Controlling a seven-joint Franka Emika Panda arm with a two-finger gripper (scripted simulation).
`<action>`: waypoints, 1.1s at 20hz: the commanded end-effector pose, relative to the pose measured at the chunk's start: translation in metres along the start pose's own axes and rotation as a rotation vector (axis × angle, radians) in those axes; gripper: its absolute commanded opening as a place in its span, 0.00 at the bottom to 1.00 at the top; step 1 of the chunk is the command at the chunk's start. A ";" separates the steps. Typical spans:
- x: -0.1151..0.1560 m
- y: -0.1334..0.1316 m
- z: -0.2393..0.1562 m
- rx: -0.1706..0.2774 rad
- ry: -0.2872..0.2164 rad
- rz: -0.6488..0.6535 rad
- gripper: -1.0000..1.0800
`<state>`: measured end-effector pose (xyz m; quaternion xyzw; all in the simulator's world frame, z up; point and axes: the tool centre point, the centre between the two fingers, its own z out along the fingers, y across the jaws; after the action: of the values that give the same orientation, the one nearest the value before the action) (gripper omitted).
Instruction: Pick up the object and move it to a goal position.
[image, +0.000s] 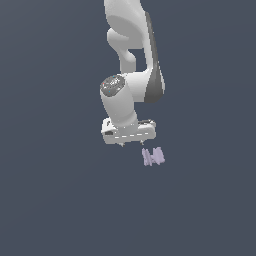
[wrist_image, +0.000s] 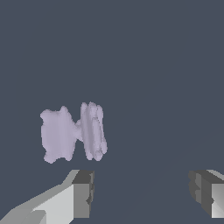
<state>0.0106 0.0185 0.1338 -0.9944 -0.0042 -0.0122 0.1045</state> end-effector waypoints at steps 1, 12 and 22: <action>0.000 -0.004 0.014 0.063 0.005 -0.006 0.81; 0.004 -0.022 0.057 0.338 0.083 0.002 0.81; 0.009 -0.030 0.067 0.472 0.156 0.029 0.81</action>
<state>0.0204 0.0601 0.0753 -0.9414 0.0134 -0.0817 0.3270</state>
